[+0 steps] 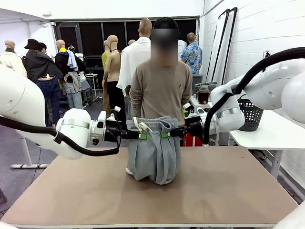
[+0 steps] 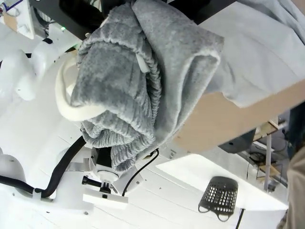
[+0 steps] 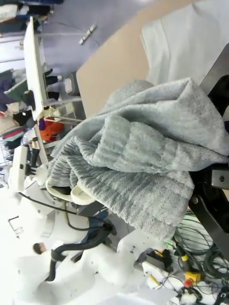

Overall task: Fold the training pants.
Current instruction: Fold the Training pants in half.

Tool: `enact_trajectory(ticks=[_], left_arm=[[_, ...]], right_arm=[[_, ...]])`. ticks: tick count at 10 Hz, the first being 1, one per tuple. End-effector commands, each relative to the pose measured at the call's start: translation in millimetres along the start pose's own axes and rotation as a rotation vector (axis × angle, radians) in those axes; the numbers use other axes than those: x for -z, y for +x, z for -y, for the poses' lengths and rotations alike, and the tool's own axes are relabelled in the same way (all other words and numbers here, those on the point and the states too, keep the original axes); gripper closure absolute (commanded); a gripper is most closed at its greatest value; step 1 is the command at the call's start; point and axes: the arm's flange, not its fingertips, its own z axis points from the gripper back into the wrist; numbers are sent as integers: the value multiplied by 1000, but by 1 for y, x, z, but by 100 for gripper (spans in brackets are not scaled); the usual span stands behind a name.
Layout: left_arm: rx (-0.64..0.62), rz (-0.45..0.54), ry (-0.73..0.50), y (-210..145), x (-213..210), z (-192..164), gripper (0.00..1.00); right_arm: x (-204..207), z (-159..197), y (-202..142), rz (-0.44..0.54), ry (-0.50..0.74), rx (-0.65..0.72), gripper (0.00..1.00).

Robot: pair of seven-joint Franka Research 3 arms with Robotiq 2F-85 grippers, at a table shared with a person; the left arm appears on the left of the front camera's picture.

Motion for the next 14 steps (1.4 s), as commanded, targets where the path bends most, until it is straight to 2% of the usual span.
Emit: enact_trajectory(ticks=[1,4,7,9,11,12,13,14], left_arm=[[-94,63,6,-32,-1,9,100],[-211,104,44,-75,-1,2,100],[-408,91,45,-65,2,-33,100],[-538,67,75,-55,2,-61,100],[-650,53,52,-53,0,-85,100],[-651,70,48,-53,-4,-86,100],[-589,53,17,-57,23,-62,100],[-589,53,17,-57,23,-62,100]], right_arm=[[-4,-13,-29,86,-29,37,100],[-3,-22,-75,119,-38,164,100],[-11,11,-79,189,-42,339,100],[-15,33,-81,186,-47,446,100],[-16,51,-82,172,-48,521,100],[-16,49,-80,167,-32,518,100],[5,35,-85,148,-14,476,100],[5,35,-85,148,-14,476,100]])
